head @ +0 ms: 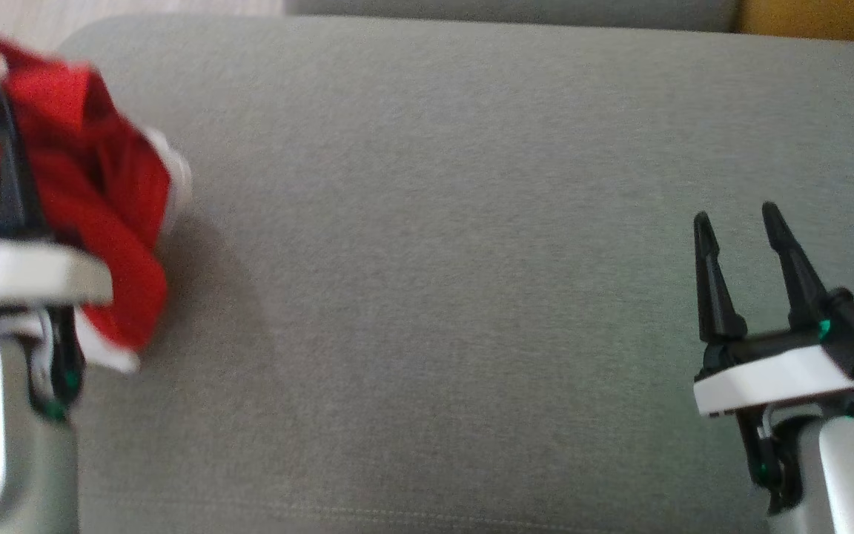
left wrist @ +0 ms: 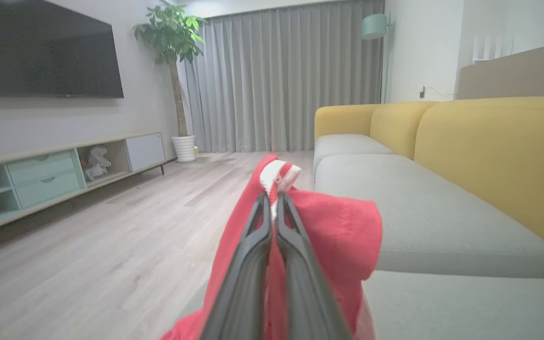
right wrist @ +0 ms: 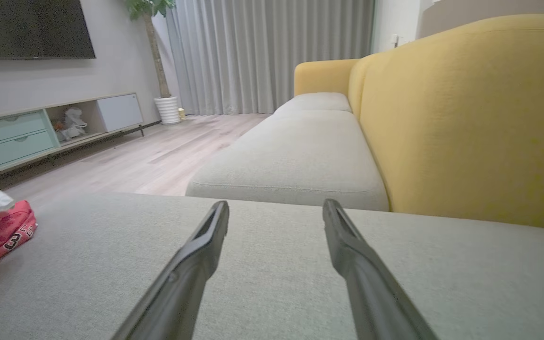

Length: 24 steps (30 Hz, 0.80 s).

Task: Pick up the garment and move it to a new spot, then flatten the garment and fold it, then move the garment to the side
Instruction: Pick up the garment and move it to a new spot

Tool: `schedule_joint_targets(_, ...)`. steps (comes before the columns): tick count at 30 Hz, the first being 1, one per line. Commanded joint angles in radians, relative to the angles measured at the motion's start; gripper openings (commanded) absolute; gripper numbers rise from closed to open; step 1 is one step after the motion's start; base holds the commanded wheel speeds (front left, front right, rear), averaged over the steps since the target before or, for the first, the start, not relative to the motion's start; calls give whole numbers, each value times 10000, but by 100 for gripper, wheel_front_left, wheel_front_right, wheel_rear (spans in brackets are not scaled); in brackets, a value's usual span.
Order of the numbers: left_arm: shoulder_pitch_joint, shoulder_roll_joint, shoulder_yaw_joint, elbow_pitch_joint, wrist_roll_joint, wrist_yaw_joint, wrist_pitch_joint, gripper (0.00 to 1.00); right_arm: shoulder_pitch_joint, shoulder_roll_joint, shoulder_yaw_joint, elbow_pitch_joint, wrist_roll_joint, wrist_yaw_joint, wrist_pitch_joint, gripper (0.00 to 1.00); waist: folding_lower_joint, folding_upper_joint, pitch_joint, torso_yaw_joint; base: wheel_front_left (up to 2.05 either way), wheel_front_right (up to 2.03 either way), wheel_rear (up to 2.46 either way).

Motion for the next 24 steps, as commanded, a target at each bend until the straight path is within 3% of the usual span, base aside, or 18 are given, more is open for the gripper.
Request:
schedule_joint_targets(1,594,190,538,-1189,-116,244,260,0,40,58,196,-345,77,75,-119,100,1,0,-395,-481,0,0,0)
schedule_joint_targets(7,2891,-278,531,-3499,-202,703,1053,0,396,154,44,-347,36,75,-133,100,1,0,-550,-967,0,0,0)
schedule_joint_targets(12,3331,-573,-111,-4169,-196,557,1371,0,383,189,91,-308,65,75,-155,100,1,0,-463,-1430,0,0,0)
schedule_joint_targets(16,2674,-897,-1342,-3907,-192,-82,1560,0,230,210,126,-299,128,75,-224,100,1,0,-232,-1910,0,0,0)
schedule_joint_targets(20,1343,-1259,-2656,-2792,-61,-872,1535,0,70,221,186,-236,220,75,-290,100,1,0,31,-2364,0,0,0)
schedule_joint_targets(24,-46,-1556,-3807,-1566,361,-1217,1351,0,-207,224,421,-170,426,75,-493,100,1,0,373,-2978,0,0,0)
